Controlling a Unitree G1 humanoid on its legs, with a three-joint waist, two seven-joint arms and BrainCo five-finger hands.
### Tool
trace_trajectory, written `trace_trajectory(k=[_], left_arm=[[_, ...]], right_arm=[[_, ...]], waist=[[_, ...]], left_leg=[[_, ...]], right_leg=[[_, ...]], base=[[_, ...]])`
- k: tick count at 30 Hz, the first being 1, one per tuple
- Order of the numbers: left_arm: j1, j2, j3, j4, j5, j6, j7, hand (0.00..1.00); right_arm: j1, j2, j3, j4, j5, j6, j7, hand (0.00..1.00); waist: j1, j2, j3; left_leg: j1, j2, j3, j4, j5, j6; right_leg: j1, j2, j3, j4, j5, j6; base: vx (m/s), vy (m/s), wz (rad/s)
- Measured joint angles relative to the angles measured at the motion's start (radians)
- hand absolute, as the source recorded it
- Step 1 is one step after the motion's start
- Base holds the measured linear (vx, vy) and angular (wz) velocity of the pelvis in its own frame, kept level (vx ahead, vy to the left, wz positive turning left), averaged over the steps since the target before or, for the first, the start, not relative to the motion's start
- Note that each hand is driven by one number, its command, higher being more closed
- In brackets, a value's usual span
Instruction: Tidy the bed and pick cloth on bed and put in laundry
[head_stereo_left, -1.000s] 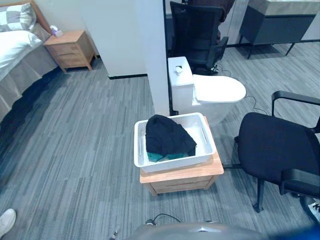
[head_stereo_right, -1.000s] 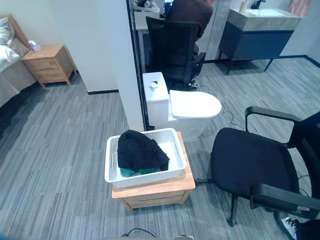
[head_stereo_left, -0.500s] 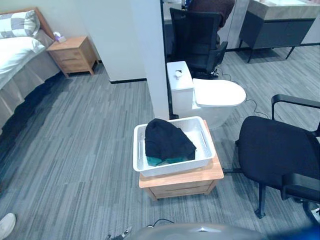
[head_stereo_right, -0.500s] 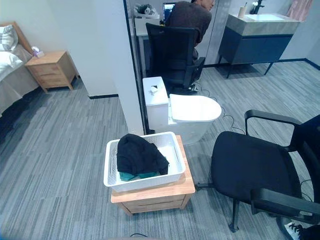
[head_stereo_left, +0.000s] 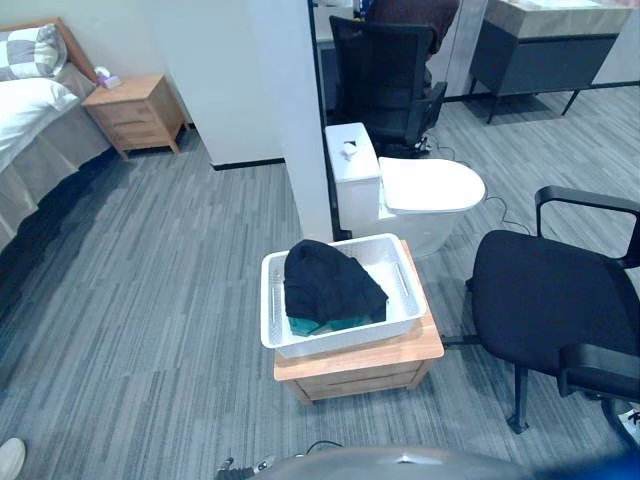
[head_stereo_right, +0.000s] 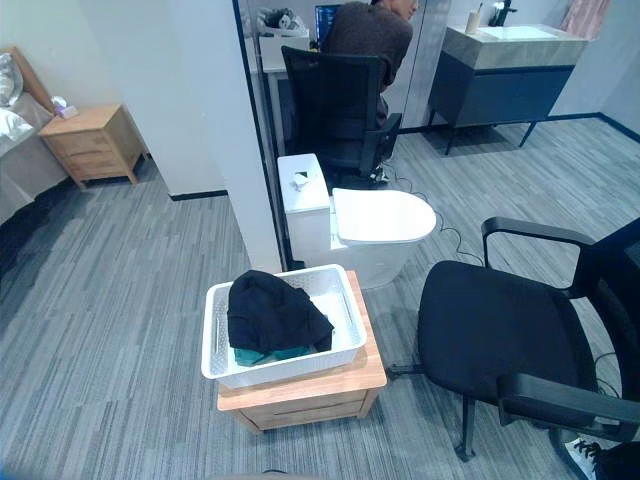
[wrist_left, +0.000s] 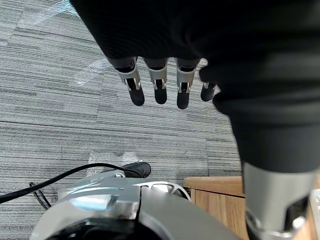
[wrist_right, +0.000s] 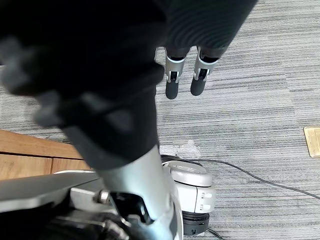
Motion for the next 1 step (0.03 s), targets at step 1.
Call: trace_trajectory(k=[1], left_arm=[[0.001,0.0,0.0,0.0,-0.004,0.0,0.001,0.0]], right_arm=[[0.0,0.0,0.0,0.002,0.0,-0.002,0.0,0.0]], waist=[[0.0,0.0,0.0]], left_leg=[[0.001,0.0,0.0,0.0,0.0,0.0]], right_leg=[[0.0,0.0,0.0,0.0,0.0,0.0]], base=[[0.0,0.0,0.0]])
